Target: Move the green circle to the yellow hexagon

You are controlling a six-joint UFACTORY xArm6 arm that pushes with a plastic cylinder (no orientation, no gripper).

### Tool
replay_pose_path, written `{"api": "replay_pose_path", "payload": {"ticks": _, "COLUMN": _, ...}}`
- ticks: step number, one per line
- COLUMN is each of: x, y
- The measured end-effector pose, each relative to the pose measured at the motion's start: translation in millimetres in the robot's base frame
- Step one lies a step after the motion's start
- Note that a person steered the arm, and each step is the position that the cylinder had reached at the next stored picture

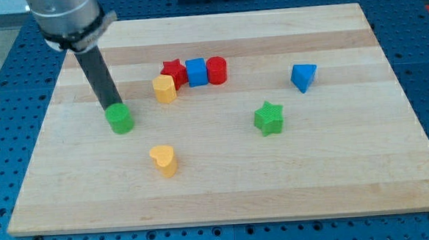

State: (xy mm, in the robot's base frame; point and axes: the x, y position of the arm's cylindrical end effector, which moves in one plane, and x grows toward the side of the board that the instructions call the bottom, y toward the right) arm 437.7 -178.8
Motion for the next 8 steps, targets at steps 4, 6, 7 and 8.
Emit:
{"api": "replay_pose_path", "payload": {"ticks": 4, "x": 61.9, "y": -16.2}}
{"api": "replay_pose_path", "payload": {"ticks": 6, "x": 70.5, "y": 46.9}}
{"api": "replay_pose_path", "payload": {"ticks": 7, "x": 44.7, "y": 79.4}}
{"api": "replay_pose_path", "payload": {"ticks": 8, "x": 34.7, "y": 88.1}}
